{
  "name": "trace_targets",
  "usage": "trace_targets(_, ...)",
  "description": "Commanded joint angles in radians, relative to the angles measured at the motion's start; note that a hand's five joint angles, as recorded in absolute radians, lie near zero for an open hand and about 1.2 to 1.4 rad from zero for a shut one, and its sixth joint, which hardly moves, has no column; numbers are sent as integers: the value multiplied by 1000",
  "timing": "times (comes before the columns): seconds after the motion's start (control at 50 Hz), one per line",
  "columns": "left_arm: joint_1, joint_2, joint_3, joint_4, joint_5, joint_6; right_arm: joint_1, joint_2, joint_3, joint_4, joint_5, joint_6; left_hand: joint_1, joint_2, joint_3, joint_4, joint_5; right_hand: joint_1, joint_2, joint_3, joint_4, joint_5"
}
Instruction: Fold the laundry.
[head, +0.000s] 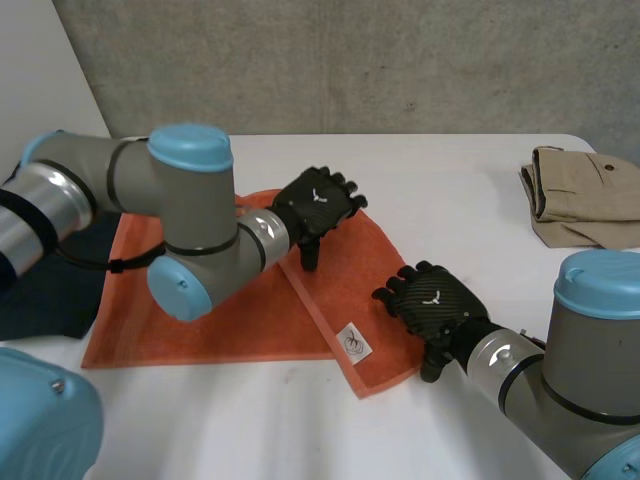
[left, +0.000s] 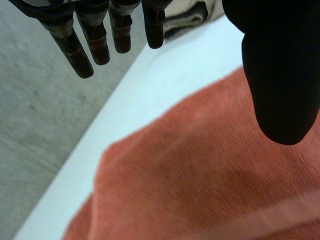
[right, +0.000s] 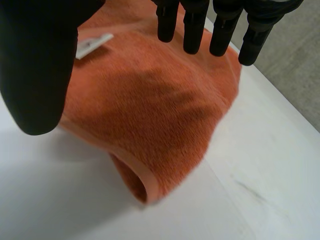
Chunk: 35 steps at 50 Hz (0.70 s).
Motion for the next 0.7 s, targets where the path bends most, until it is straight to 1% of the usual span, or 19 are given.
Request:
trace_targets(0.02, 2, 121, -62, -38, -21, -1, 86, -11, -44, 90, -1, 62, -21, -24, -34, -24, -44, 135, 133, 132, 134, 127)
trace_targets(0.08, 12, 187, -128, -47, -41, -9, 134, -1, -63, 113, 2, 77, -21, -24, -34, -24, -44, 215, 213, 212, 214, 207)
trace_targets(0.16, 29, 263, -232, -46, -58, -18, 182, 26, -86, 87, 9, 73, -21, -24, -34, -24, -44, 230, 228, 226, 228, 221)
trace_targets(0.26, 57, 346, -357, -23, -53, -43, 206, 87, -112, 52, 39, 54, -21, -24, -34, -24, -44, 244, 242, 241, 243, 236)
trace_targets(0.36, 95, 417, -470, 42, -26, -73, 215, 140, -136, 9, 71, 25, -21, -24, -34, -24, -44, 265, 263, 262, 263, 257)
trace_targets(0.5, 137, 451, -541, 77, 12, -87, 218, 187, -150, -56, 90, -7, -21, -24, -34, -24, -44, 300, 298, 297, 299, 292)
trace_targets(0.64, 158, 454, -561, 76, 25, -92, 221, 224, -173, -108, 99, -18, -21, -24, -34, -24, -44, 338, 336, 335, 337, 330)
trace_targets(0.7, 167, 455, -569, 76, 28, -99, 221, 233, -190, -123, 116, -12, -21, -24, -34, -24, -44, 391, 389, 388, 390, 383)
